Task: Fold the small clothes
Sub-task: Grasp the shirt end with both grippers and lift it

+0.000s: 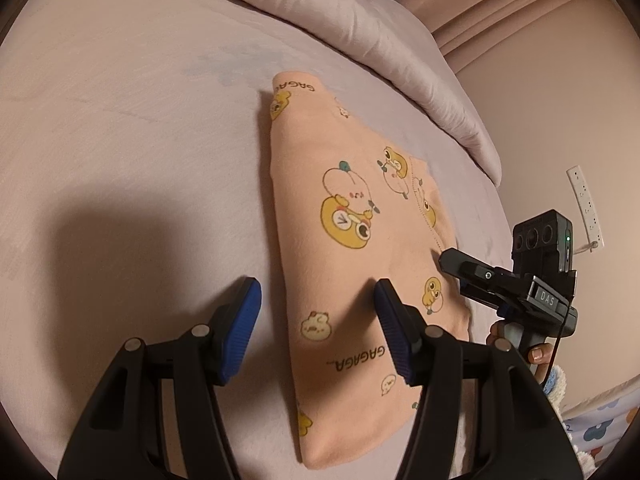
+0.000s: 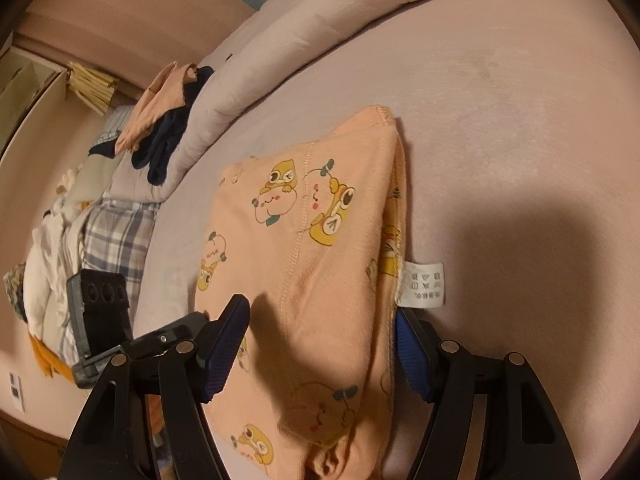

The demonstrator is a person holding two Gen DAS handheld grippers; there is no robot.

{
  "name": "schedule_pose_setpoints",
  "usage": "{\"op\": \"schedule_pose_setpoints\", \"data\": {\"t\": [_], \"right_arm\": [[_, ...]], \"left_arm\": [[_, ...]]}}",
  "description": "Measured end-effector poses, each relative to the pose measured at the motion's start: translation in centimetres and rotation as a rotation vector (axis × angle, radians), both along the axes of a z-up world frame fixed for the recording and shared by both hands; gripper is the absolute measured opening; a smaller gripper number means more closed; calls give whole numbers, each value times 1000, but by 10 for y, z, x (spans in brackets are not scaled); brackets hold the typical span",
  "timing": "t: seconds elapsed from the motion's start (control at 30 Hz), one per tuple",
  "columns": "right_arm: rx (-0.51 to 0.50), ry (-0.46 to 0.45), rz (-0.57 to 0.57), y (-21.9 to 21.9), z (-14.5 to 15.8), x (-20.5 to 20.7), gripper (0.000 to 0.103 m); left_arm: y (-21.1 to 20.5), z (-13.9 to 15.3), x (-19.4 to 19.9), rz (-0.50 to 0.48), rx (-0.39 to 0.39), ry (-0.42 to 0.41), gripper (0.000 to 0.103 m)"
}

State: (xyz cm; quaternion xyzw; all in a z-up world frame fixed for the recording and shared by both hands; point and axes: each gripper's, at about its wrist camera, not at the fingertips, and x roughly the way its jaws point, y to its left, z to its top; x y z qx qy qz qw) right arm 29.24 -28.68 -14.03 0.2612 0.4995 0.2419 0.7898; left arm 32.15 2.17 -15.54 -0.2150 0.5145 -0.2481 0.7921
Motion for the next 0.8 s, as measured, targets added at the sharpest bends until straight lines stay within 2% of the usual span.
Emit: {"op": "schedule_pose_setpoints", "data": {"t": [0.33, 0.67, 0.8], "right_arm": [[0, -9, 10, 6, -1, 4, 70], [-13, -44, 24, 14, -1, 7, 70], [-36, -71, 28, 21, 0, 8, 70]], "left_arm": [[-14, -1, 11, -32, 12, -16, 59], [-17, -5, 21, -7, -33, -6, 58], [-22, -3, 22, -5, -20, -12, 57]]}}
